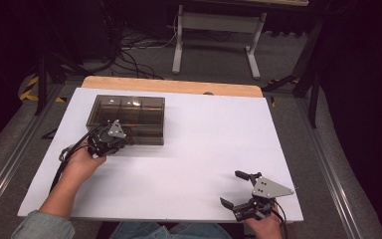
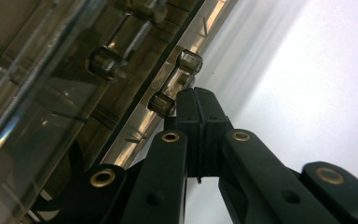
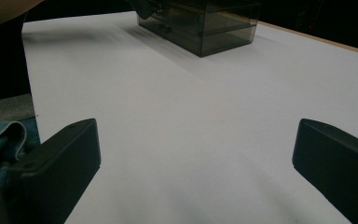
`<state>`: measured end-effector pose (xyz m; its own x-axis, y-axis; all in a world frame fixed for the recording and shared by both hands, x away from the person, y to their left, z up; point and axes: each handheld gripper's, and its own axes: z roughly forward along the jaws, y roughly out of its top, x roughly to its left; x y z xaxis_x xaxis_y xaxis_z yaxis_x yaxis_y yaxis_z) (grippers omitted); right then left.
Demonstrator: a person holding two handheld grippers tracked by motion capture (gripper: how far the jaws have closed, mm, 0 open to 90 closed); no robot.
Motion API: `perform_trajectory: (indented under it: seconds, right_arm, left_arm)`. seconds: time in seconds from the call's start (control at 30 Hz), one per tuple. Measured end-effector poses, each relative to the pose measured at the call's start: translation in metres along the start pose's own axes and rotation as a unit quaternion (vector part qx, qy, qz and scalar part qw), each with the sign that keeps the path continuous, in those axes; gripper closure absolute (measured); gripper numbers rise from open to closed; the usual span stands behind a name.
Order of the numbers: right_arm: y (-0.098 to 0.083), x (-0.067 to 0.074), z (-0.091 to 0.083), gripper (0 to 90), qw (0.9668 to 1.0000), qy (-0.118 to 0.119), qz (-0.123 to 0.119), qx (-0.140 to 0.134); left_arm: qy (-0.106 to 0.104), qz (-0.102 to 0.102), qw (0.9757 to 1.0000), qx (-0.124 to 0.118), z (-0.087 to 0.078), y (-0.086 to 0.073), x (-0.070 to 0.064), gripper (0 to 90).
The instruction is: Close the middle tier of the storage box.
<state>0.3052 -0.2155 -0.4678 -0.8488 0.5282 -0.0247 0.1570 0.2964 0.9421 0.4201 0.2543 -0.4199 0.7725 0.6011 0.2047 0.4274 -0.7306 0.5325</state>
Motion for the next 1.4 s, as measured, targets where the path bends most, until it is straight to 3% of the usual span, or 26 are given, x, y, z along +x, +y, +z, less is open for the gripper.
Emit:
perform_trajectory:
  seconds: [0.37,0.77,1.0,1.2,1.4]
  right_arm:
    - [0.0,0.0,0.0,1.4,1.0,-0.001,-0.001,0.0]
    - [0.0,0.0,-0.001,1.5,1.0,-0.001,-0.001,0.0]
    - [0.0,0.0,-0.001,1.4,1.0,0.0,0.001,-0.001]
    - [0.0,0.0,-0.001,1.4,1.0,-0.001,0.001,-0.001]
    - [0.0,0.0,0.0,1.4,1.0,-0.001,0.0,0.0]
  left_arm:
    - [0.007,-0.016,0.9998,-0.005,0.007,0.001,0.005,89.6]
    - [0.009,-0.017,0.9998,-0.003,0.007,0.002,0.003,89.6]
    - [0.006,-0.017,0.9997,-0.014,-0.007,0.006,-0.001,89.5]
    - [0.0,-0.021,0.999,-0.041,-0.021,0.011,-0.007,85.1]
    - [-0.006,-0.021,0.9986,-0.048,-0.026,0.012,-0.009,82.5]
